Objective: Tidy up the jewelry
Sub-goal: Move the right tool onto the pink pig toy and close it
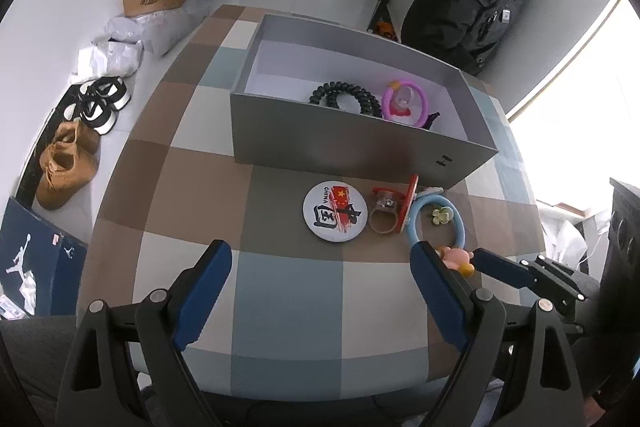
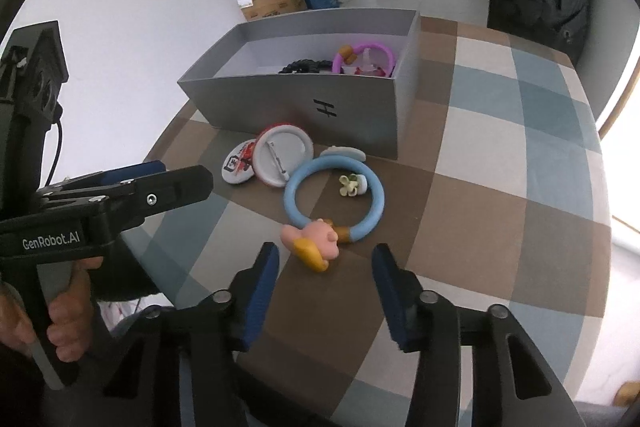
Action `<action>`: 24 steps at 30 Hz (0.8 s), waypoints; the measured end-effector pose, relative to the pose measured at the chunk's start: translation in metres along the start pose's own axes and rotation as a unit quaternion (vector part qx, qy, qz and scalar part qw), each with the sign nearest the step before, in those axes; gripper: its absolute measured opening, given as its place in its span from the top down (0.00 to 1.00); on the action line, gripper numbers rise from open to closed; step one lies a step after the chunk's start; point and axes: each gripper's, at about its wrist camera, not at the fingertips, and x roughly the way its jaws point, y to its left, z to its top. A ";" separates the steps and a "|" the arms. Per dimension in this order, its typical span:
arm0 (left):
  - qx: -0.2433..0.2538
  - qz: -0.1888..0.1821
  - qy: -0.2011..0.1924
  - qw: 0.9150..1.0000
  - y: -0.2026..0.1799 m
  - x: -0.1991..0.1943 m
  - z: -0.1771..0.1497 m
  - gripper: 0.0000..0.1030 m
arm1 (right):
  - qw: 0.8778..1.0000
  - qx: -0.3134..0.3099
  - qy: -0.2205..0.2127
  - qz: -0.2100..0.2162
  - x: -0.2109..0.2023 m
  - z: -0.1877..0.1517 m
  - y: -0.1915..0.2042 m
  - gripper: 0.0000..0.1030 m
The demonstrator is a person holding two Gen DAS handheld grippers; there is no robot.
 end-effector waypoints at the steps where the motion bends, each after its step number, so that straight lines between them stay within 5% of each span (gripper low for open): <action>1: 0.000 0.000 0.000 1.000 0.000 0.000 0.000 0.15 | 1.000 -0.001 0.001 -0.002 0.001 0.000 0.000 0.57; 8: 0.001 0.001 0.003 1.000 0.000 0.000 0.000 0.15 | 1.000 0.002 -0.001 0.002 0.001 0.003 0.004 0.77; 24: -0.007 0.015 0.009 1.000 0.005 0.005 0.003 0.15 | 1.000 -0.004 -0.007 0.005 -0.005 0.006 0.005 0.81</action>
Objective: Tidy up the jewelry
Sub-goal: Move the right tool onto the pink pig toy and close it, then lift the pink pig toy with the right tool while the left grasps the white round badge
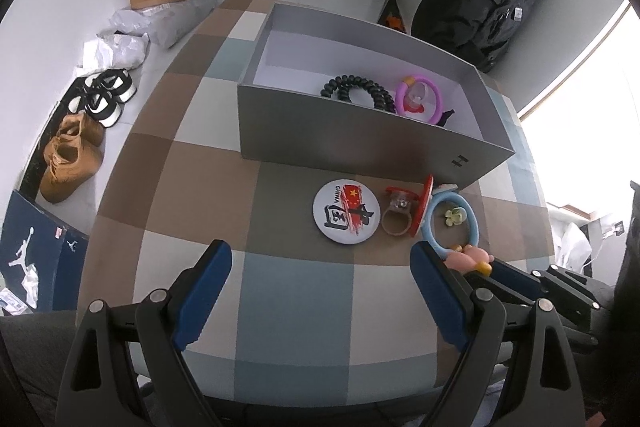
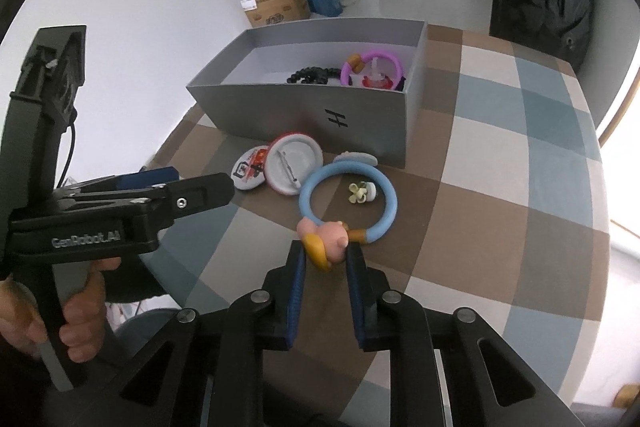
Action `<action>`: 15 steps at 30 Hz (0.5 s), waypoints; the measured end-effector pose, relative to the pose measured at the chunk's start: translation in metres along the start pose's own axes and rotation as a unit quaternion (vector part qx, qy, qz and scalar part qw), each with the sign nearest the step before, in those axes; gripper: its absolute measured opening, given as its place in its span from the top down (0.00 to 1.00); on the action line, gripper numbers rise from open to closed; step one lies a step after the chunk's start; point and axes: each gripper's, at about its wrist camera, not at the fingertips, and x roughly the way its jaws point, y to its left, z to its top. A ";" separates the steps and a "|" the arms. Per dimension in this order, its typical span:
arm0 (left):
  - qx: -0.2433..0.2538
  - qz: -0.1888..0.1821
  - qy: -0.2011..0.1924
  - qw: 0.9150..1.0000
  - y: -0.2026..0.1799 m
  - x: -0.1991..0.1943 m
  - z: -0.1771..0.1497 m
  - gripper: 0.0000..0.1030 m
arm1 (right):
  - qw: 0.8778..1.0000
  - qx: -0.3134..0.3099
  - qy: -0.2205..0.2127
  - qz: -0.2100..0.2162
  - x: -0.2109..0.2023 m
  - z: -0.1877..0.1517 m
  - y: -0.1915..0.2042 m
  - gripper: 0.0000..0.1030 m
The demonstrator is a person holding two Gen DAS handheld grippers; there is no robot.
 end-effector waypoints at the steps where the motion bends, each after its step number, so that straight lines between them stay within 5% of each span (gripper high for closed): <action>1: 0.002 0.005 -0.001 1.000 0.000 0.000 0.000 0.15 | 1.000 -0.001 -0.002 0.003 -0.001 0.000 0.001 0.81; 15: 0.080 0.114 -0.002 0.990 -0.008 0.021 -0.007 0.15 | 0.999 -0.001 -0.035 0.017 -0.020 0.007 -0.001 0.81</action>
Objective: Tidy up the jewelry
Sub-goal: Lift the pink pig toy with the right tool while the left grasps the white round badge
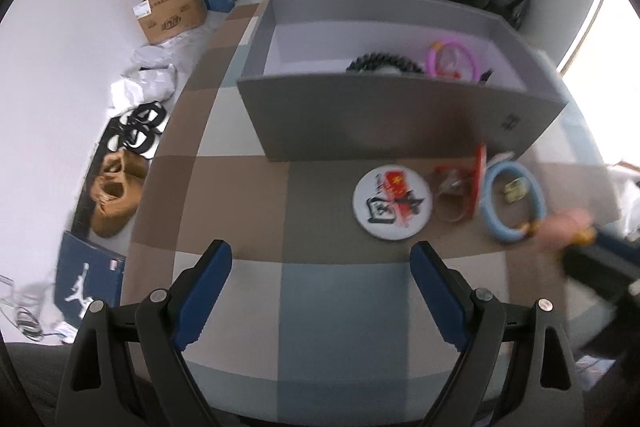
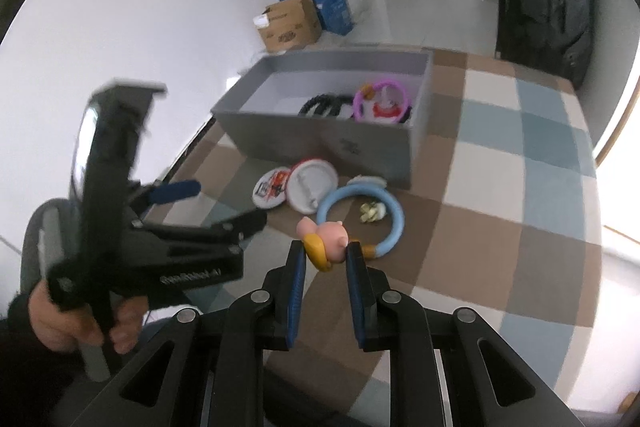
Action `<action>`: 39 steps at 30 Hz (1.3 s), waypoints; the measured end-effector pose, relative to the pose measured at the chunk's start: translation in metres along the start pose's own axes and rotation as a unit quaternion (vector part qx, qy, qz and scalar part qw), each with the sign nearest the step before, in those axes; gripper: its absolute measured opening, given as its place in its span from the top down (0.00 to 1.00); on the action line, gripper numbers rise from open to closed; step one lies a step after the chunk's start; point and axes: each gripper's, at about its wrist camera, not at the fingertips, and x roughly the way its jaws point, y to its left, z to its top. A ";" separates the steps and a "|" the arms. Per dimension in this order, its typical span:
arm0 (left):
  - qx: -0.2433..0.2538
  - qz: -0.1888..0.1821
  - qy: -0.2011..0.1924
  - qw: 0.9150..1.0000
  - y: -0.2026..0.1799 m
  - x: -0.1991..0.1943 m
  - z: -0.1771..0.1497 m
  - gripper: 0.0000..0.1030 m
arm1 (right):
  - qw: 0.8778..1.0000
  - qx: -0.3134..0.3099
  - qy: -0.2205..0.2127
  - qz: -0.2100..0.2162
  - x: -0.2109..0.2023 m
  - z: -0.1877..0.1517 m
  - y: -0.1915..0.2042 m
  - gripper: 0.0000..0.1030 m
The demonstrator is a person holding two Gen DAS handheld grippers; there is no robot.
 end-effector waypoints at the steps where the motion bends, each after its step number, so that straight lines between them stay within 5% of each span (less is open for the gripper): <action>1: -0.002 -0.001 -0.003 1.000 0.001 -0.001 0.001 0.15 | 1.000 0.005 -0.008 0.000 -0.005 0.002 -0.003 0.81; 15: 0.030 0.008 -0.019 0.999 -0.013 0.002 0.010 0.15 | 0.998 0.036 -0.051 0.005 -0.033 0.007 -0.021 0.81; 21: 0.040 -0.005 -0.027 0.999 -0.022 0.000 0.014 0.31 | 0.997 0.040 -0.060 0.010 -0.039 0.007 -0.022 0.81; 26: 0.060 -0.031 -0.030 0.997 -0.028 -0.003 0.013 0.65 | 0.997 0.042 -0.063 0.013 -0.040 0.007 -0.023 0.81; 39: 0.054 -0.044 -0.014 0.997 -0.029 -0.005 0.016 0.65 | 0.997 0.046 -0.063 0.015 -0.038 0.008 -0.023 0.81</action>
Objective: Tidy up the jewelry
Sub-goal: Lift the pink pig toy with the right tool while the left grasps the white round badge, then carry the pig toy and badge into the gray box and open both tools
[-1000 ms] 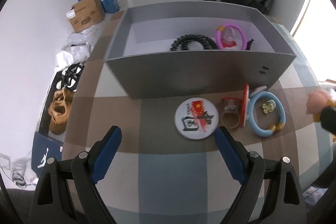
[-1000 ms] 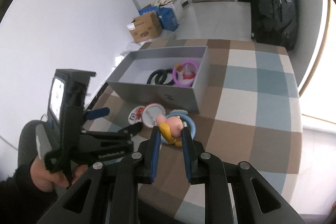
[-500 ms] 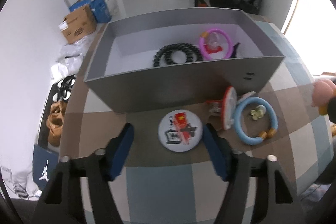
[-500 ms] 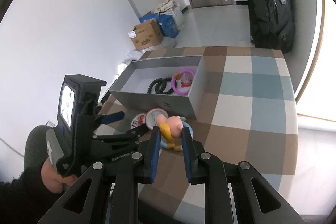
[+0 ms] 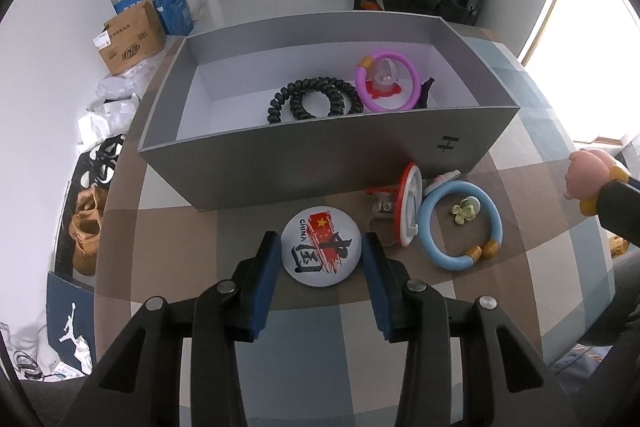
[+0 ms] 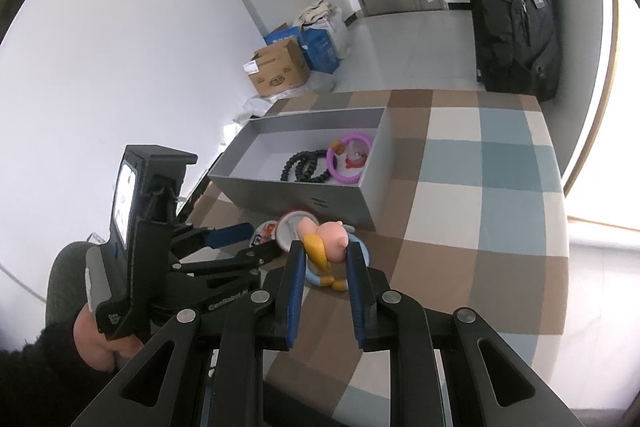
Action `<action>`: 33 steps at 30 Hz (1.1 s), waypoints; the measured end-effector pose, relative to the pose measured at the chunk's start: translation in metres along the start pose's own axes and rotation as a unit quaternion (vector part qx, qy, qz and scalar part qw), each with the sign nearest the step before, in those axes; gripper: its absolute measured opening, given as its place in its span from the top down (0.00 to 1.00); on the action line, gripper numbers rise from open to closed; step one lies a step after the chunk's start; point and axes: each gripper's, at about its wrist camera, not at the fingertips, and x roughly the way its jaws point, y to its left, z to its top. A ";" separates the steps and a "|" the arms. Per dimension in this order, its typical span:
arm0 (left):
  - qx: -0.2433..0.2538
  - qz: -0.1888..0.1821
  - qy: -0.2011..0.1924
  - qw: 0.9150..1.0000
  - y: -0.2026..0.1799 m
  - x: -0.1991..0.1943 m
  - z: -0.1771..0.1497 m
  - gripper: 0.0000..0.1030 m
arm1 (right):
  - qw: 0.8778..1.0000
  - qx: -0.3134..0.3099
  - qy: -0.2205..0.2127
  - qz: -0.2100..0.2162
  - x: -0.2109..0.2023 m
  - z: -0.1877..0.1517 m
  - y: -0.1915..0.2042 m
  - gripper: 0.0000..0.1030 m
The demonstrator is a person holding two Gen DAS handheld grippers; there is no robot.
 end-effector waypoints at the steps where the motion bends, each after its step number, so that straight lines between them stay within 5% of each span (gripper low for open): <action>1: 0.002 0.002 0.001 1.000 -0.001 0.000 -0.001 0.65 | 1.000 0.001 0.000 0.000 0.000 0.000 0.000 0.81; 9: -0.030 -0.032 0.013 0.999 0.009 -0.003 -0.003 0.66 | 1.000 0.002 0.000 0.001 0.003 0.001 0.002 0.81; 13: -0.021 -0.032 0.004 0.999 0.005 -0.009 -0.004 0.79 | 1.000 0.001 -0.004 0.004 0.004 0.004 0.005 0.81; 18: -0.008 -0.031 0.005 0.999 0.001 -0.009 -0.004 0.80 | 1.000 0.003 -0.004 0.010 0.008 0.009 0.010 0.81; 22: -0.046 -0.076 0.016 0.996 0.018 -0.007 -0.003 0.92 | 1.000 0.002 -0.001 0.012 0.012 0.012 0.012 0.81; 27: -0.108 -0.144 0.029 0.983 0.041 -0.002 -0.003 0.95 | 1.000 0.004 -0.002 0.019 0.015 0.018 0.016 0.81; 33: -0.107 -0.109 0.006 0.988 0.040 -0.014 0.000 0.91 | 1.000 0.001 -0.003 0.028 0.018 0.023 0.023 0.81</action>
